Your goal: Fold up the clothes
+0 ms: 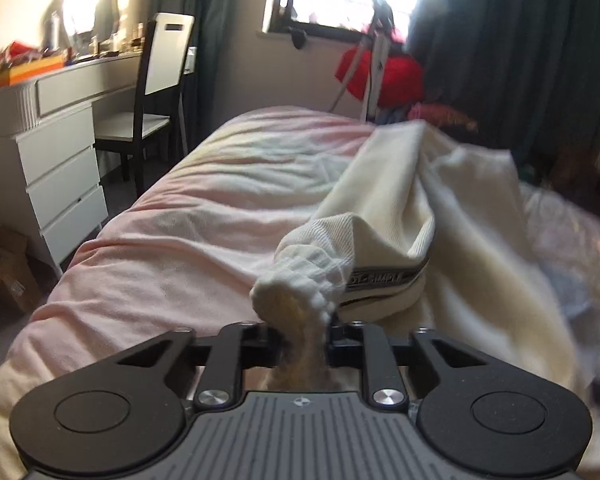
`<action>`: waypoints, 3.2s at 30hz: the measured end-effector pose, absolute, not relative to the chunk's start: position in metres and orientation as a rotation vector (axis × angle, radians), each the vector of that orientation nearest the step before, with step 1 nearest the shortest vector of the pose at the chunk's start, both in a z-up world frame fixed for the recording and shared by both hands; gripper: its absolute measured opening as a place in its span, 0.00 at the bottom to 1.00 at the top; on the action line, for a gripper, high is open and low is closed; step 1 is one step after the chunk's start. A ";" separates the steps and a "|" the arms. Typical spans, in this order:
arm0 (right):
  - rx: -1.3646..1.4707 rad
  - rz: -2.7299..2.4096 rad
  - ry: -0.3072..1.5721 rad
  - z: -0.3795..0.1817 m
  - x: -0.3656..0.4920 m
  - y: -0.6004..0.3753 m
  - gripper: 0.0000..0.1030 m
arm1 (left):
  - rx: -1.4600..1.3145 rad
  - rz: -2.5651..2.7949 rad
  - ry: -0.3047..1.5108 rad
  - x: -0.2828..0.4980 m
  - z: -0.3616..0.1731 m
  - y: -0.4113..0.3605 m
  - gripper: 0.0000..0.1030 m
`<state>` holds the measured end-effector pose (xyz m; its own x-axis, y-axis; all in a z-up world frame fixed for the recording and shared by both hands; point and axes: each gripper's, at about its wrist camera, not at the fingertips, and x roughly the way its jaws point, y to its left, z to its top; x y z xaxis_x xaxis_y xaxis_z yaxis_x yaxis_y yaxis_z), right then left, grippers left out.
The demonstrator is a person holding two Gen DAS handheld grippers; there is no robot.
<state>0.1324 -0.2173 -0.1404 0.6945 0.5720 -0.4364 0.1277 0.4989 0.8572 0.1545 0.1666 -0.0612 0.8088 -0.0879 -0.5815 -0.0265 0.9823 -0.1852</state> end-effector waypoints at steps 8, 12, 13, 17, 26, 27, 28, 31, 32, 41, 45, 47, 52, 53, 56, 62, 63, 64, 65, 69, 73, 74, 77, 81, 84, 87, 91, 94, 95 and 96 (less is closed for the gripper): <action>1.033 0.430 0.760 -0.125 0.138 -0.171 0.21 | -0.465 0.001 0.518 0.201 -0.005 0.238 0.17; 1.011 0.505 0.729 -0.111 0.155 -0.116 0.14 | -0.479 0.075 0.489 0.248 0.025 0.273 0.17; 1.009 0.517 0.726 -0.110 0.163 -0.099 0.14 | -0.455 0.105 0.481 0.261 0.033 0.280 0.17; 0.987 0.579 0.728 -0.114 0.203 -0.020 0.12 | -0.328 0.219 0.471 0.320 0.049 0.304 0.17; 0.875 0.677 0.836 -0.139 0.279 0.061 0.13 | -0.151 0.336 0.581 0.423 -0.012 0.314 0.20; 0.874 0.688 0.848 -0.138 0.282 0.057 0.13 | -0.143 0.339 0.599 0.425 -0.019 0.315 0.21; 0.859 0.696 0.859 -0.136 0.284 0.054 0.14 | -0.146 0.345 0.611 0.424 -0.025 0.317 0.21; 0.762 0.708 0.881 -0.118 0.282 0.049 0.24 | -0.146 0.333 0.612 0.413 -0.024 0.313 0.49; 0.724 0.707 0.877 -0.110 0.278 0.047 0.31 | -0.139 0.327 0.612 0.409 -0.023 0.310 0.54; 0.537 0.663 0.706 -0.040 0.203 -0.003 0.75 | -0.019 0.226 0.594 0.316 0.012 0.234 0.81; 0.449 0.580 0.611 -0.013 0.163 -0.050 0.75 | -0.108 0.118 0.565 0.251 0.026 0.197 0.81; 0.423 0.527 0.574 -0.002 0.153 -0.084 0.75 | -0.136 0.074 0.549 0.217 0.031 0.179 0.81; 0.382 0.384 0.512 0.011 0.175 -0.144 0.74 | -0.183 -0.021 0.512 0.143 0.035 0.138 0.82; 0.373 0.359 0.511 0.013 0.188 -0.153 0.74 | -0.189 -0.037 0.508 0.132 0.034 0.130 0.82; 0.341 0.305 0.514 0.014 0.236 -0.172 0.74 | -0.192 0.005 0.486 0.122 0.028 0.113 0.82; 0.289 0.179 0.584 0.000 0.382 -0.188 0.74 | -0.291 -0.037 0.467 0.166 -0.017 0.117 0.83; 0.280 0.165 0.601 -0.001 0.408 -0.187 0.73 | -0.277 -0.034 0.479 0.175 -0.028 0.119 0.84; 0.264 0.145 0.614 -0.002 0.435 -0.185 0.73 | -0.262 -0.031 0.491 0.185 -0.038 0.121 0.84; 0.244 0.129 0.621 -0.004 0.460 -0.182 0.73 | -0.258 -0.023 0.503 0.195 -0.048 0.125 0.84; 0.143 0.084 0.640 -0.013 0.552 -0.170 0.72 | -0.284 0.009 0.526 0.226 -0.082 0.145 0.84; -0.031 0.028 0.694 -0.034 0.617 -0.151 0.71 | -0.268 0.028 0.492 0.241 -0.104 0.150 0.85; -0.077 0.031 0.716 -0.041 0.628 -0.147 0.71 | -0.258 0.032 0.489 0.242 -0.107 0.149 0.85; -0.170 0.048 0.785 -0.060 0.652 -0.138 0.71 | -0.243 0.032 0.479 0.245 -0.115 0.148 0.88; -0.133 0.058 0.856 -0.071 0.658 -0.145 0.32 | -0.243 0.016 0.480 0.248 -0.119 0.150 0.90; -0.120 0.022 0.818 -0.058 0.640 -0.144 0.18 | -0.257 0.002 0.476 0.245 -0.119 0.152 0.90; -0.086 -0.014 0.731 -0.028 0.609 -0.147 0.15 | -0.265 -0.002 0.482 0.241 -0.115 0.154 0.89; -0.027 -0.065 0.632 0.014 0.550 -0.170 0.13 | -0.212 0.006 0.477 0.229 -0.103 0.146 0.88; 0.015 -0.104 0.558 0.046 0.504 -0.188 0.11 | -0.144 -0.023 0.428 0.209 -0.088 0.135 0.88; 0.029 -0.117 0.533 0.056 0.488 -0.194 0.10 | -0.136 -0.034 0.406 0.200 -0.082 0.132 0.88; 0.043 -0.130 0.508 0.067 0.473 -0.200 0.10 | -0.128 -0.038 0.392 0.193 -0.077 0.130 0.88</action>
<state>0.4728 -0.1999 0.0667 0.8655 -0.1131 -0.4880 0.1346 0.9909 0.0090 0.1932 0.1300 -0.0772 0.9235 -0.0622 -0.3786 0.0126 0.9912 -0.1321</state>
